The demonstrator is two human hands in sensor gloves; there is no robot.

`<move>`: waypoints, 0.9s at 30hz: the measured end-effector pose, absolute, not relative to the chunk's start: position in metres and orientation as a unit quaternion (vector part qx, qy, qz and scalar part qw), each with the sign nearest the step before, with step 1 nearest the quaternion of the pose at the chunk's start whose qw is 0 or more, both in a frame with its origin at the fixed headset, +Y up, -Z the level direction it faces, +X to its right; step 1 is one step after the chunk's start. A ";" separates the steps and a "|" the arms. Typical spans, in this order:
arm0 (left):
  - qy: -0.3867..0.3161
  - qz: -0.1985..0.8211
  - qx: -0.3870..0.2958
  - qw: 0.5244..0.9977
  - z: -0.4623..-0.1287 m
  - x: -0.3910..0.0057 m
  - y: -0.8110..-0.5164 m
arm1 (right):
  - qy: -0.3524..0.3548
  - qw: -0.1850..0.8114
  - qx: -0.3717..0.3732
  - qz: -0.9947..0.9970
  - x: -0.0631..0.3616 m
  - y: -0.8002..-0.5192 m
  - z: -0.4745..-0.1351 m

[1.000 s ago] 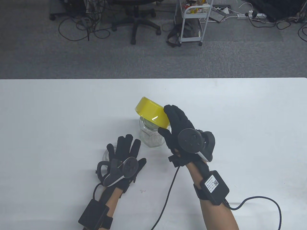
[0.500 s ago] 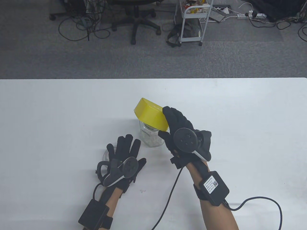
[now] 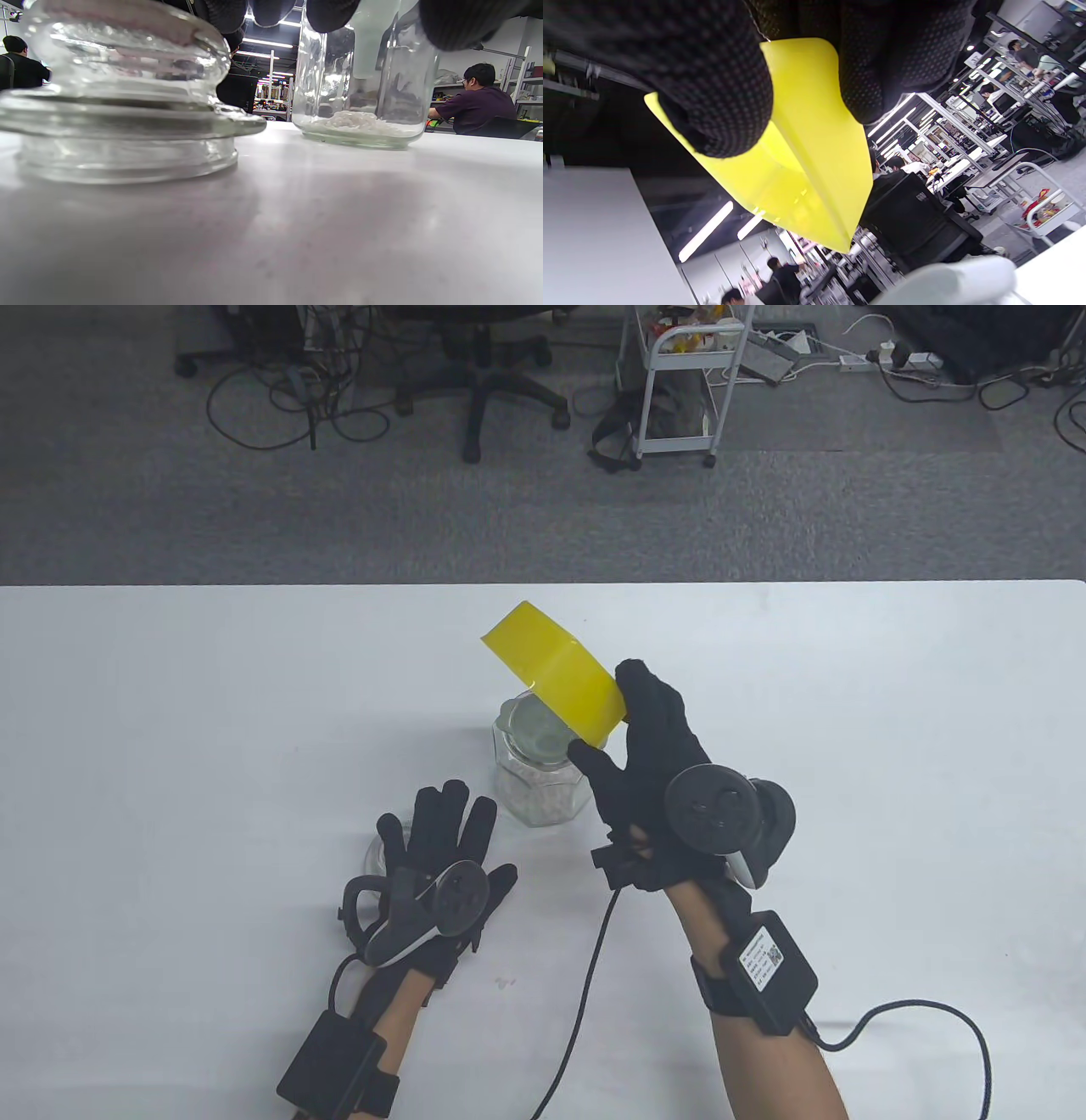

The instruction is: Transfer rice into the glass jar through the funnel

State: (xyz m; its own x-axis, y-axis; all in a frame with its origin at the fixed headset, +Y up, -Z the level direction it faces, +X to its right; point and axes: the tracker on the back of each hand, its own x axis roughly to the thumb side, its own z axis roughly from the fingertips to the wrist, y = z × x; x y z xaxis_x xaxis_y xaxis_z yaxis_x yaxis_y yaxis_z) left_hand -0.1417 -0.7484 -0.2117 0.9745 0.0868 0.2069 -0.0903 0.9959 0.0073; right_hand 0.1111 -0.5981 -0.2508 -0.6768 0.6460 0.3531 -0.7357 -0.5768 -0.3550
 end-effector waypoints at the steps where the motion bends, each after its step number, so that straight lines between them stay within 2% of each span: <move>1: -0.104 0.045 0.009 0.994 -0.212 -0.142 -0.748 | -0.243 0.412 0.088 0.874 0.117 -0.594 -0.250; 6: -0.101 0.050 0.013 0.994 -0.211 -0.145 -0.747 | -0.227 0.532 0.048 0.814 0.152 -0.583 -0.242; 10: -0.099 0.051 0.021 0.994 -0.210 -0.147 -0.744 | -0.224 0.552 0.016 0.803 0.189 -0.589 -0.236; 14: -0.103 0.049 0.023 0.993 -0.209 -0.145 -0.744 | -0.187 0.555 -0.049 0.809 0.234 -0.623 -0.235; 17: -0.104 0.047 0.023 0.993 -0.209 -0.145 -0.744 | -0.160 0.582 -0.103 0.791 0.268 -0.667 -0.231; 20: -0.104 0.044 0.022 0.993 -0.208 -0.145 -0.745 | -0.137 0.566 -0.152 0.799 0.291 -0.715 -0.226; 23: -0.106 0.041 0.018 0.993 -0.208 -0.143 -0.747 | -0.109 0.573 -0.175 0.793 0.300 -0.731 -0.226; 27: -0.108 0.039 0.018 0.993 -0.208 -0.143 -0.748 | -0.087 0.575 -0.197 0.789 0.298 -0.737 -0.228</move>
